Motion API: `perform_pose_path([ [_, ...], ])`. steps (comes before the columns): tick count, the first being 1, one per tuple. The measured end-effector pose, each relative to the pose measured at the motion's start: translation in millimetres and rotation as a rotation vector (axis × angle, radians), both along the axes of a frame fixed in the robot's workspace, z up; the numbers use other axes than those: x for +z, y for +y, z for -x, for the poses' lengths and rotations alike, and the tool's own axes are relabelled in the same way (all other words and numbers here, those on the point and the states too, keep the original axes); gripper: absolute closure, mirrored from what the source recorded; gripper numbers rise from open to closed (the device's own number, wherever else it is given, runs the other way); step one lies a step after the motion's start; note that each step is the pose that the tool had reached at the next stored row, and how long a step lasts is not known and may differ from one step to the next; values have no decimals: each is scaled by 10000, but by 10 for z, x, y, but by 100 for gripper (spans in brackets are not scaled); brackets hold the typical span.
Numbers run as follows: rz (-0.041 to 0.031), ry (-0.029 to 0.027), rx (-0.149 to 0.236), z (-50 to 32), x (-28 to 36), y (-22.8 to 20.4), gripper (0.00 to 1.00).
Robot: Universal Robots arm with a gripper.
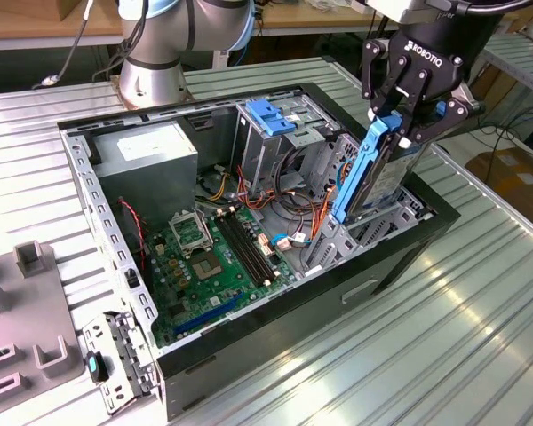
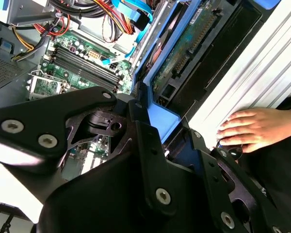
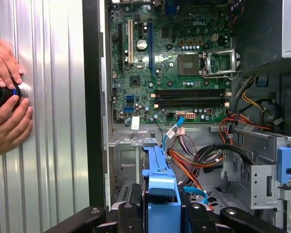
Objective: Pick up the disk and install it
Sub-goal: 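Insert the disk into the insertion slot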
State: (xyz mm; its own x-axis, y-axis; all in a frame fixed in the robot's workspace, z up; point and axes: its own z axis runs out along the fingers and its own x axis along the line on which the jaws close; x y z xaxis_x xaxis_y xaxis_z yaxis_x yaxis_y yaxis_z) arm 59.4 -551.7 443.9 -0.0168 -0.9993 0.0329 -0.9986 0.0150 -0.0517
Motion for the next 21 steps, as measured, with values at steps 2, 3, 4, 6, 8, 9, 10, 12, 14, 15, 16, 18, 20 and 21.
perform_pose_path([
  [2,-1,-1,0,0,-1,0,63],
  [3,-1,-1,0,0,-1,0,62],
  [4,0,0,0,0,-1,0,56],
  [6,-1,0,0,0,-1,0,49],
  [8,1,0,0,0,-1,0,49],
  [9,-1,0,0,0,-1,0,49],
  [10,0,0,0,0,-1,0,49],
  [12,0,0,0,0,-1,0,49],
  [14,0,0,0,0,-2,0,49],
  [15,-3,-1,-1,0,-6,0,49],
  [16,-5,-6,0,0,-16,-2,51],
  [18,-1,-8,0,-5,-41,-4,57],
  [20,0,-11,0,-15,-59,-5,70],
  [21,-2,-12,0,-24,-69,-6,70],
])
